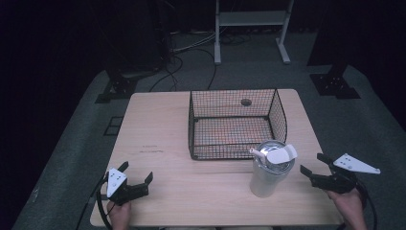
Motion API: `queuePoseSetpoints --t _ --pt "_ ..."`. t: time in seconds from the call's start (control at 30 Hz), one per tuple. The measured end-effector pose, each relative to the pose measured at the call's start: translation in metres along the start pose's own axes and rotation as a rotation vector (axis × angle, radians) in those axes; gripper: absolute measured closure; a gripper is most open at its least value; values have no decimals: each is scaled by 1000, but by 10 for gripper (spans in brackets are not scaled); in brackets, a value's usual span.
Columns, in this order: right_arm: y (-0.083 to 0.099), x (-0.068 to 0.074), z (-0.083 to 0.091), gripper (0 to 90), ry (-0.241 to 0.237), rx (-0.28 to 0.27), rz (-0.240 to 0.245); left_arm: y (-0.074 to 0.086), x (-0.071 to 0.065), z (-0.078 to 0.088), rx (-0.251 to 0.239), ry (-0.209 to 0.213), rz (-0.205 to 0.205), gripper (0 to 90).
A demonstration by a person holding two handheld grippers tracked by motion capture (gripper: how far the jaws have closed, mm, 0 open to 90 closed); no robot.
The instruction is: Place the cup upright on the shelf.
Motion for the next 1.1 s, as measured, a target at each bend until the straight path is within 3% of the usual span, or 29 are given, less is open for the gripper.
queuePoseSetpoints --t 0.2,0.6,1.1 --pt "-3 5 6 132 -21 -13 10 0 0 1 -3 0 -3 0" --pt "-13 31 23 129 -79 -31 72 0 -1 1 -6 -1 -9 0" --pt "-11 80 32 125 -199 -26 138 0 -1 1 -5 1 -9 0"
Point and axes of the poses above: each handheld gripper's, and its own axes: z roughly backward along the jaws, y roughly out of its underside, x roughly to its left, the point moved 10 cm from there along -z, roughly forward along the jaws, and after that the axes turned 8 degrees about y, right-handed, at the moved point
